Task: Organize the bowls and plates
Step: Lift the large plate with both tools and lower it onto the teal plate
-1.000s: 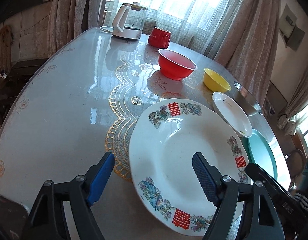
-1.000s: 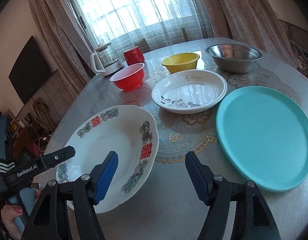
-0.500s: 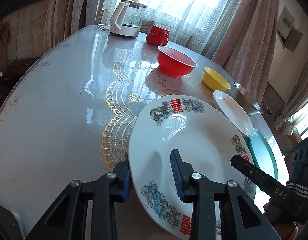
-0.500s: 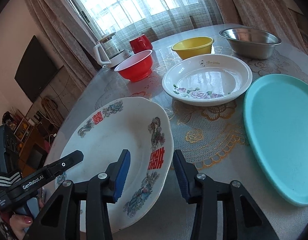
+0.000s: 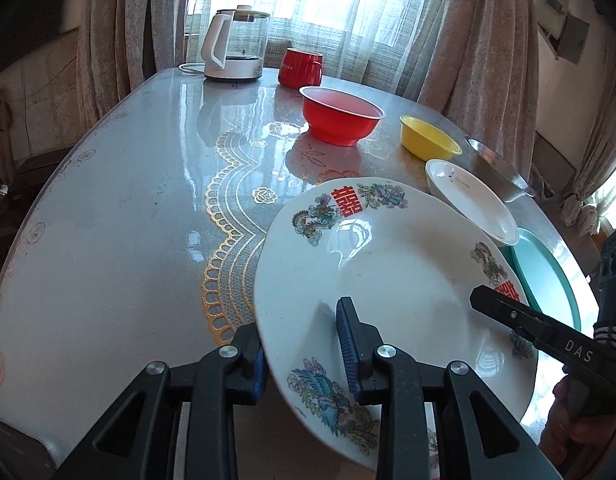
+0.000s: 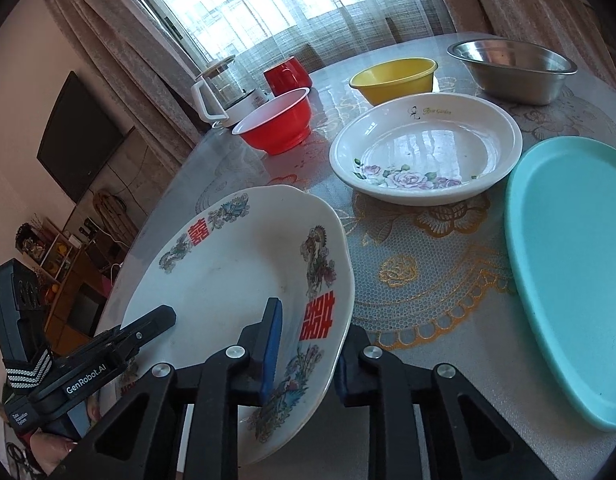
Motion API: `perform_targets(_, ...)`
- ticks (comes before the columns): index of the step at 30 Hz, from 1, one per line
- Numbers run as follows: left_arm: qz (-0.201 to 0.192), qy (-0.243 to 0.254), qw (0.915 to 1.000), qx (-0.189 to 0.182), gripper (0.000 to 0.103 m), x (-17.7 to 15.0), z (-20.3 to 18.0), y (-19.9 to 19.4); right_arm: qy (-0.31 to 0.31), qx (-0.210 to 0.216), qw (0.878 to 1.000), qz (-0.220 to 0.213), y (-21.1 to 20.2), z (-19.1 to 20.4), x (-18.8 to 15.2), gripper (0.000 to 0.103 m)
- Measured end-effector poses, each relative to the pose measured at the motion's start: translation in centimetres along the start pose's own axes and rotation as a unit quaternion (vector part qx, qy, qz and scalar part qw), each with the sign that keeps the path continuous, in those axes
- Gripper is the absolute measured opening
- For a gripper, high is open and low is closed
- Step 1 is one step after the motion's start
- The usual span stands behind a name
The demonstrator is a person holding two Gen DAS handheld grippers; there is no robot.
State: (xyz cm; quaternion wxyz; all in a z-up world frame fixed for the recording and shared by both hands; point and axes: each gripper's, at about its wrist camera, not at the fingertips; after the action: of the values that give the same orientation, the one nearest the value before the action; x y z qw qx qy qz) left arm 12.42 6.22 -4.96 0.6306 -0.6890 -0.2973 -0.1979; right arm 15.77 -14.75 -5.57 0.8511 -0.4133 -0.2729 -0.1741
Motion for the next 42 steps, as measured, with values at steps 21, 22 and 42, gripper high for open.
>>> perform_targets(21, -0.027, 0.070, 0.9951, -0.064, 0.032, -2.0, -7.0, -3.3, -0.034, -0.060, 0.995, -0.065, -8.0, -0.5, -3.3, 0.023)
perform_targets(22, -0.029, 0.074, 0.9945, -0.067, 0.032, -2.0, -7.7, -3.4, -0.032, -0.063, 0.995, -0.071, -8.6, -0.8, -3.3, 0.023)
perform_targets(42, -0.028, 0.137, 0.9820, -0.126, 0.033, -0.1, -22.6, -0.8, 0.021, -0.152, 0.978, -0.142, -17.9, -9.7, -2.4, 0.023)
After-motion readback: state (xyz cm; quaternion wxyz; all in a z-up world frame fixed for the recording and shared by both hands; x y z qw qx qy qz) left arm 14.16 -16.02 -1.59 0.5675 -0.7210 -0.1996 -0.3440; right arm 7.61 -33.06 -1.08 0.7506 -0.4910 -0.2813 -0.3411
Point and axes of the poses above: each gripper's, at about its wrist camera, not at the fingertips, and y roughly the way its jaws point, z to its left, x to its top, and after that the axes turned 7 degrees about x, right-handed
